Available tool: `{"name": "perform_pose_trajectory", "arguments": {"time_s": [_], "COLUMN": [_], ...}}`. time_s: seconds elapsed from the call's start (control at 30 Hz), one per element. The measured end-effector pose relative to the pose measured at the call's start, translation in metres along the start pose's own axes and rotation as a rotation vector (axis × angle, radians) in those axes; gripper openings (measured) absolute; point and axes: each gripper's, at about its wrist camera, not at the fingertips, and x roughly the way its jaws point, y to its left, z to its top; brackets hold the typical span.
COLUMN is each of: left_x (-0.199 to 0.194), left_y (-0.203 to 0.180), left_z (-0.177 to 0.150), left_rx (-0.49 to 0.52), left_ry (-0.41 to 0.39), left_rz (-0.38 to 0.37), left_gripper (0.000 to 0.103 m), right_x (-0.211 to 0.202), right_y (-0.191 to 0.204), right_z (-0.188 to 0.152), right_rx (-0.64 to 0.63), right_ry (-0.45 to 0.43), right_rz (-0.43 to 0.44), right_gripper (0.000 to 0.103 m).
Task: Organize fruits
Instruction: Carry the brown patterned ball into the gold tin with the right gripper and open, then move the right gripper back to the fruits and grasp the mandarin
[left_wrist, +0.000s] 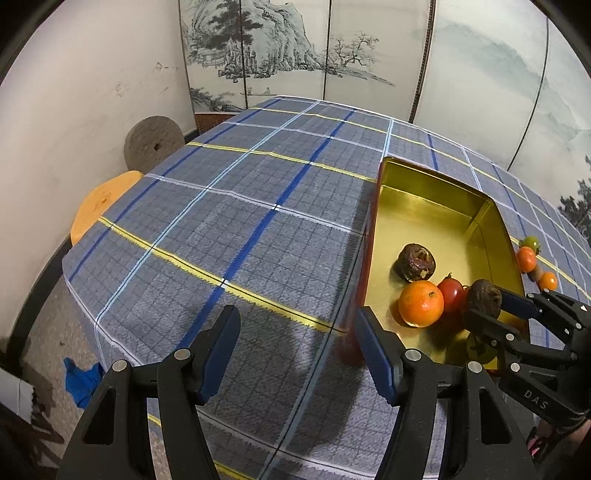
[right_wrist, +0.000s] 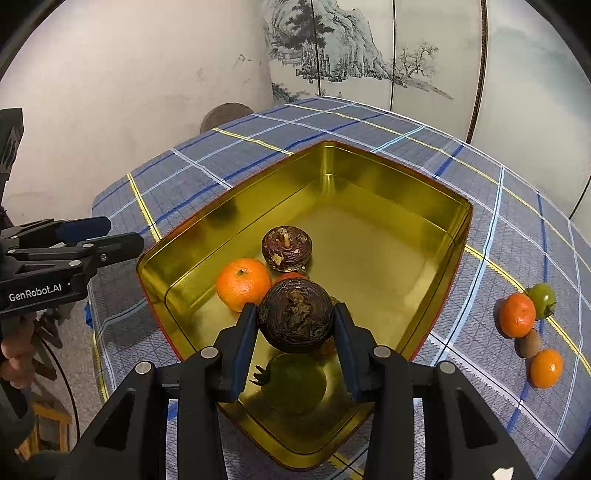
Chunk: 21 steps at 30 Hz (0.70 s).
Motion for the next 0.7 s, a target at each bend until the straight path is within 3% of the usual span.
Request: {"name": "perform_pose_trajectory", "arguments": {"time_s": [0.5,0.7], "left_x": [-0.002,-0.006], "left_y": [-0.009,-0.019], "left_z": [-0.002,0.0], "left_rx": [0.016,0.036], "left_ry": [-0.002,-0.009], "left_rz": [-0.009,-0.011], "left_gripper": [0.065,0.065], "right_x": [-0.006,-0.023], "right_y": [-0.001,-0.005], "right_z": [0.0,-0.001], "right_rx": [0.031,0.05], "right_ry": [-0.019,-0.065], "right_rz": [0.012,0.028], "right_gripper": [0.042,0.043]}}
